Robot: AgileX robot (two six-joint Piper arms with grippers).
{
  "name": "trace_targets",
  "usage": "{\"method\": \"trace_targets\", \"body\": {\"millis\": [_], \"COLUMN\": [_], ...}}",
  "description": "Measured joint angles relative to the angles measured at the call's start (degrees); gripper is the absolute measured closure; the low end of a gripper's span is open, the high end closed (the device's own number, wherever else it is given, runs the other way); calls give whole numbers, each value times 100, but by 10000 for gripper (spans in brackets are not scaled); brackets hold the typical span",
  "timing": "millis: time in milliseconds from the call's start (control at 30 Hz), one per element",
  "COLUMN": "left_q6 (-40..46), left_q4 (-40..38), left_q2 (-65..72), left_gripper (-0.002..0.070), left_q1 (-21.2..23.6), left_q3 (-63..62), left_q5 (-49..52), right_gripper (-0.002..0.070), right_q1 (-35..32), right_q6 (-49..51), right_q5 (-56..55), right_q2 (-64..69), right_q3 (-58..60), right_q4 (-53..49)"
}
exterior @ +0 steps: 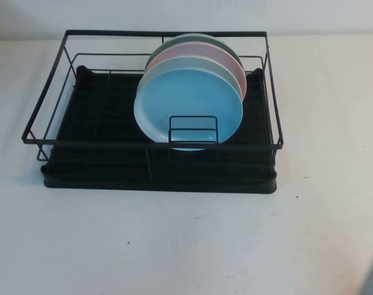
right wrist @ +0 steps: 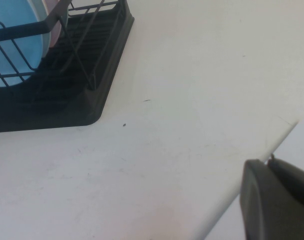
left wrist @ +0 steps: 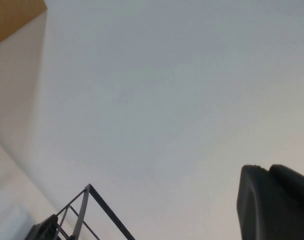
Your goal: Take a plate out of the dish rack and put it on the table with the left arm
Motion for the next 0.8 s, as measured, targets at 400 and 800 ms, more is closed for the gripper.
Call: {"method": "trace_targets", "body": {"millis": [400, 800], "left_q6": [1539, 4668], "left_q4": [975, 1850], "left_q2": [1323, 5065], "left_gripper": [678, 678], "left_q1": [0, 0], "left_q3": [-1771, -5561], "left_q5": [4312, 7154], "right_gripper": [696, 696], "right_q1": [0, 0], "right_q6": [0, 0], "right_q5": [0, 0], "right_q2": [0, 0], "right_q3": [0, 0], "right_q4": [0, 0]}}
